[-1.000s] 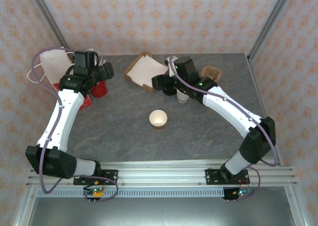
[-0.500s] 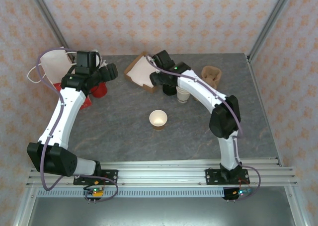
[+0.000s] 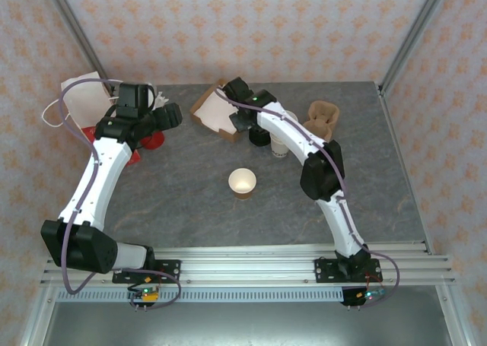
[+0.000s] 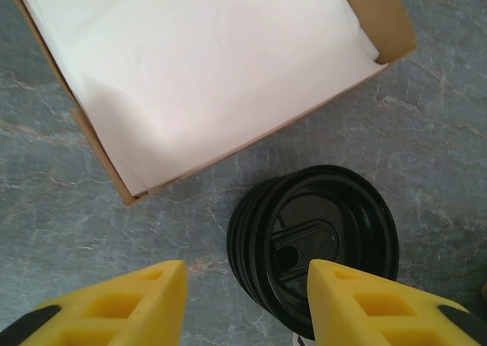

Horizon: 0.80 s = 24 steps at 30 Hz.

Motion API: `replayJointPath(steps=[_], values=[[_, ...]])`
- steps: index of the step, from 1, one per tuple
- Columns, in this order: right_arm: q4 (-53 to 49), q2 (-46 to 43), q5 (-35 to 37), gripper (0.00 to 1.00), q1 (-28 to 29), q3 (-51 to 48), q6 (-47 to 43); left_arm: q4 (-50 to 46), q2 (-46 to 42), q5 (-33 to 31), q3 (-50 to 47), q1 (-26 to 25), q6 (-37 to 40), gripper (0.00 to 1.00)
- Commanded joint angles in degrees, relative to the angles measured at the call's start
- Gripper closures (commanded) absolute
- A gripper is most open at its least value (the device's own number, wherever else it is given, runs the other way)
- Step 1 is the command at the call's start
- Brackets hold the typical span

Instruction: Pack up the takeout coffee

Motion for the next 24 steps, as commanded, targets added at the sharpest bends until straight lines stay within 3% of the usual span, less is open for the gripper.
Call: replayJointPath(steps=[1,24], values=[[-4.1,1.8,3.3,0.55,0.4,2.9,-0.9,1.1,-2.1,0.9,-0.6,0.0,-0.3,0.17],[-6.9,8.3,8.7,0.62,0.4,7.2,-1.4,1.8,-3.3,0.2,-2.3,0.1,0.6,0.17]])
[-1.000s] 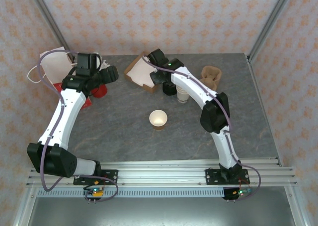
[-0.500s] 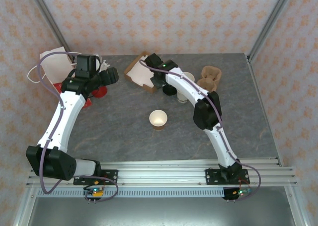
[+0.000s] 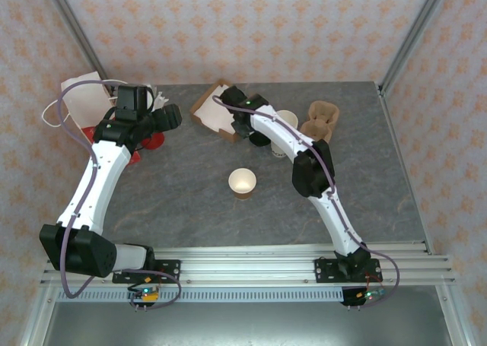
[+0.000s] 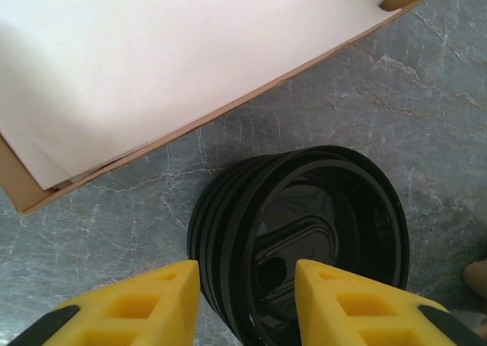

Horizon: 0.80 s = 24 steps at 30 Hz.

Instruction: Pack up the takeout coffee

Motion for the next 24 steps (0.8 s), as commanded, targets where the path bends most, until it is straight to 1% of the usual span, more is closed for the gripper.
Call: replayJointPath(steps=[1,8,19,24], values=[[-2.4,1.2,2.7,0.62,0.4,2.7,-0.5,1.0,-2.0,0.1,-1.0,0.0,0.7,0.17],[-3.2,2.3,2.7,0.66,0.3,3.7,-0.3,1.0,-2.3,-0.3,-1.3,0.1,0.9,0.17],[-3.7,3.0,1.6,0.66,-0.2,3.9,0.7,1.4,-2.3,-0.4,-1.6,0.1,1.1,0.17],[-3.9,3.4,1.3,0.69,-0.5,3.9,0.8,1.5,-2.5,-0.4,-1.7,0.1,1.1,0.17]])
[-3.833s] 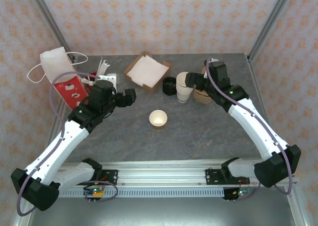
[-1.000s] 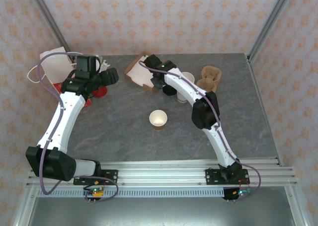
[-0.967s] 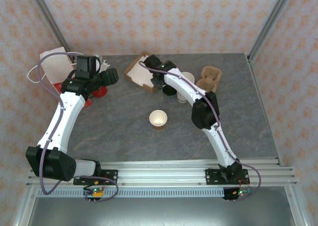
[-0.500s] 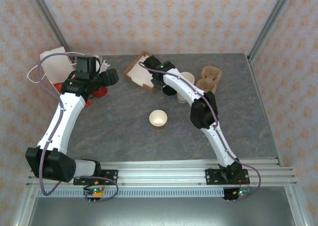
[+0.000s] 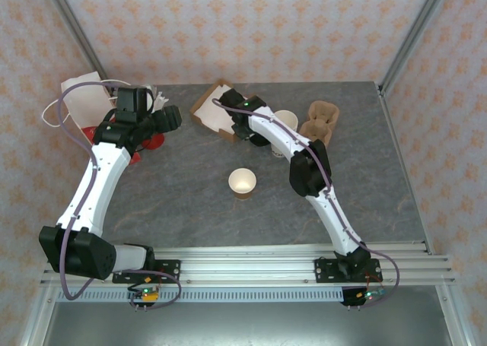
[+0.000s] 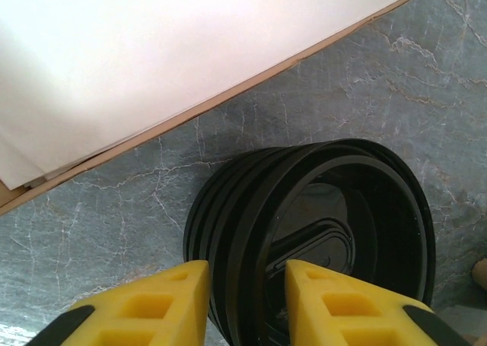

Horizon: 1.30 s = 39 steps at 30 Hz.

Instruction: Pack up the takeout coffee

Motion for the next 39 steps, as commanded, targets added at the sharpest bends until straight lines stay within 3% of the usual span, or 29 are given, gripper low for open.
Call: replayJointPath(steps=[1,16,39], values=[[-2.2,0.5,0.6,0.70,-0.4,1.9,0.5,1.0,-1.7,-0.3,-0.6,0.1,1.0,0.17],[-3.0,-0.2,-1.0,0.72,-0.5,3.0,1.0,1.2,-1.8,-0.2,-0.9,0.0,0.9,0.17],[-3.7,-1.5,-1.1,0.83,-0.6,4.0,1.3,1.3,-2.1,-0.3,-1.1,0.1,0.9,0.17]])
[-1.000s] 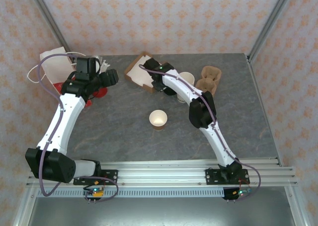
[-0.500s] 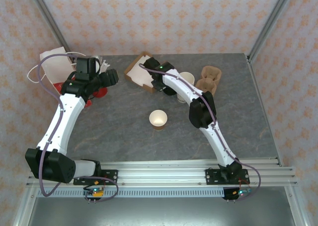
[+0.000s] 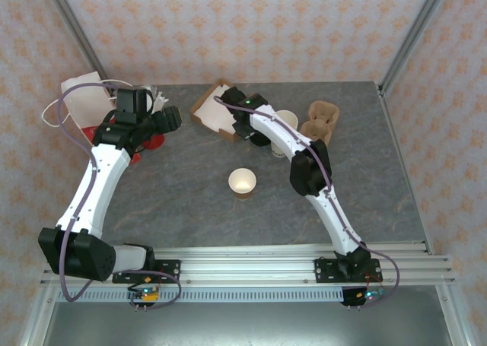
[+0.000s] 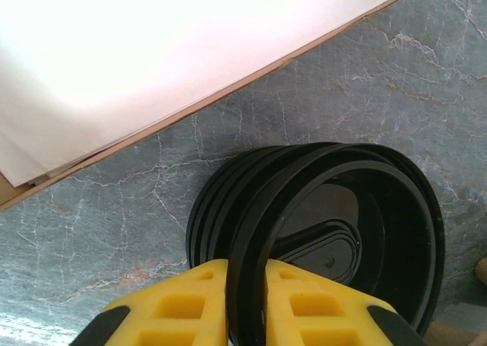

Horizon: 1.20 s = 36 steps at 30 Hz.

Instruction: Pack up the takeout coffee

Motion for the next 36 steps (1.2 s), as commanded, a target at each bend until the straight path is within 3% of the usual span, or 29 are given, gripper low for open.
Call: replayJointPath(steps=[1,18,22,25,29,32,36], values=[[-2.0,-2.0,0.3,0.84,0.0,2.1,0.9,1.1,-1.5,-0.3,-0.5,0.0,1.0,0.17],[-0.3,-11.8,-7.3,0.85,2.2,1.1,0.1,4.5,-5.8,4.0,-5.4,0.0,-3.4,0.18],[2.0,-18.5,-17.1,0.85,2.2,-3.5,1.9,7.8,-8.7,8.2,-8.8,0.0,-6.6,0.18],[9.8,-27.4,-25.9,0.85,2.2,-11.7,5.6,15.6,-11.9,15.1,-13.3,0.1,-13.5,0.17],[24.7,-39.9,-33.5,0.85,2.1,-25.9,14.6,28.8,-15.7,20.8,-18.3,-0.1,-28.2,0.18],[37.3,-47.6,-38.6,0.85,2.0,-36.1,23.1,38.6,-17.9,22.7,-20.9,-0.6,-38.9,0.17],[54.2,-53.3,-45.2,0.85,2.0,-46.7,35.8,44.4,-19.8,21.7,-21.7,-3.2,-46.7,0.15]])
